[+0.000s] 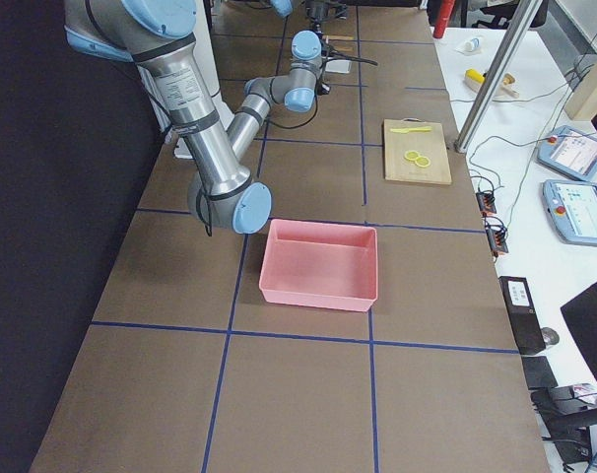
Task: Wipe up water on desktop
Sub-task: 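Release the towel from the left gripper while the right gripper carries it away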
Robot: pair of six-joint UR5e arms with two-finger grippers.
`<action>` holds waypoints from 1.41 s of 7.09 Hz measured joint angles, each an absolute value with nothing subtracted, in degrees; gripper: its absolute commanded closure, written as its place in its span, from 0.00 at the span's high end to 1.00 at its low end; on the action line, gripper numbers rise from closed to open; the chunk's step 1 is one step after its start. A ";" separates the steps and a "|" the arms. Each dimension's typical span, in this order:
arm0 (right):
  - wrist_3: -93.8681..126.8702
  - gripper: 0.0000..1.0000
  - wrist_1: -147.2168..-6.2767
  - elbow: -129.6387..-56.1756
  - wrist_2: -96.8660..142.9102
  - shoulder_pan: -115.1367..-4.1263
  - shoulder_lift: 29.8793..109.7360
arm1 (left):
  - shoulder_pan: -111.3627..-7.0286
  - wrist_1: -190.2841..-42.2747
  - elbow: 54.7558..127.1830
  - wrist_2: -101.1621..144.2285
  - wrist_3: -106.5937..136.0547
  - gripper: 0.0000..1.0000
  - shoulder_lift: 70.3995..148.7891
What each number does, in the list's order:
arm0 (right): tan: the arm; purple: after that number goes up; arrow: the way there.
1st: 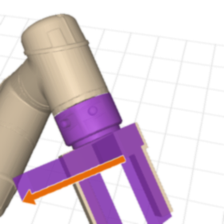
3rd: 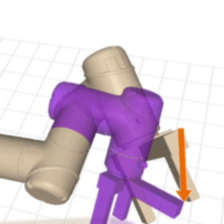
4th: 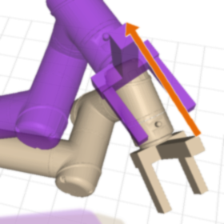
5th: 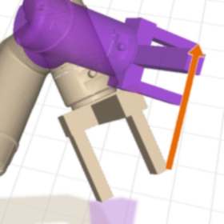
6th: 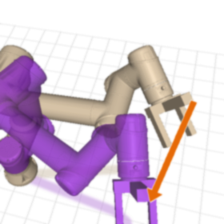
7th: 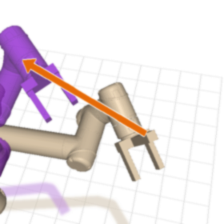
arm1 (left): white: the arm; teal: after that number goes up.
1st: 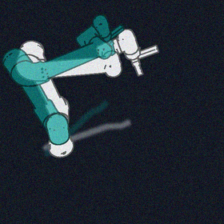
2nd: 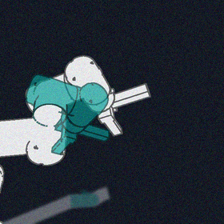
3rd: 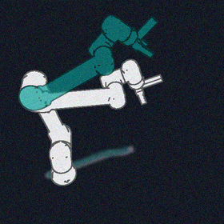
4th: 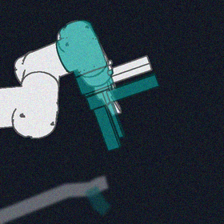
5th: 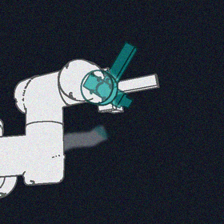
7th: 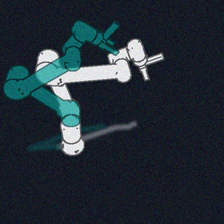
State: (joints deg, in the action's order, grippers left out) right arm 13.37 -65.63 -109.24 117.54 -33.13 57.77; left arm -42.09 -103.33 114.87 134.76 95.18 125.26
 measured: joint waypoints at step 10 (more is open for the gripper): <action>30.23 0.00 -89.56 -110.12 117.79 -41.43 58.52 | -52.14 -81.25 115.85 129.81 45.51 1.00 115.30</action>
